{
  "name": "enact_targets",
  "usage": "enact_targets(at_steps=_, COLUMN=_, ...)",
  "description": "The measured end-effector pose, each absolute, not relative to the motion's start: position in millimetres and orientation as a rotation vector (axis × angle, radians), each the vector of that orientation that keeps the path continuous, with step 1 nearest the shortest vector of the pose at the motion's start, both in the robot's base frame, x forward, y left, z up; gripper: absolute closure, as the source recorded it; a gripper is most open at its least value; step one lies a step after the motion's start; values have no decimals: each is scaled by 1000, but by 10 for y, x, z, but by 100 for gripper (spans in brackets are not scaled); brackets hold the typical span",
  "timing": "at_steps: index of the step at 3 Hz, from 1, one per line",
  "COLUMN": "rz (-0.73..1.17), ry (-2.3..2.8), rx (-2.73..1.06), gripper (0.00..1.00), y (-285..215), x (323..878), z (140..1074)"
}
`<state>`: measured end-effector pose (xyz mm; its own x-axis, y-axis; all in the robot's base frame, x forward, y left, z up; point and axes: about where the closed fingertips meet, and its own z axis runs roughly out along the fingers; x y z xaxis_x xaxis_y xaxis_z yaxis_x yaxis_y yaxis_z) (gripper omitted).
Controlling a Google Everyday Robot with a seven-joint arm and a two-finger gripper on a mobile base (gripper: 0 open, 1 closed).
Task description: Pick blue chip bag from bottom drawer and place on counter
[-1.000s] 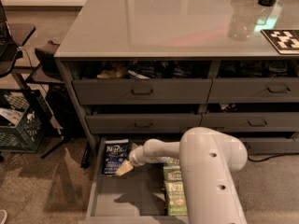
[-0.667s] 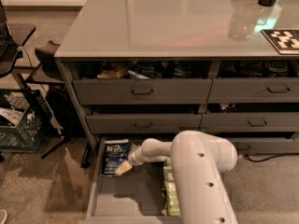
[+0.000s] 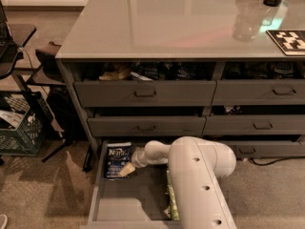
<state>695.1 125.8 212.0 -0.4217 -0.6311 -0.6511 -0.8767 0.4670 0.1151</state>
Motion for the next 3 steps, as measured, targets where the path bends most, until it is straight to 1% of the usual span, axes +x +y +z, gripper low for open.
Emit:
enact_targets(at_steps=1, rz=600, ry=2170, rx=-1259, gripper=0, y=1398, x=6922, z=1852)
enact_targets(at_steps=3, rz=568, ry=2059, rx=-1347, gripper=0, y=1919, x=6839, z=1482)
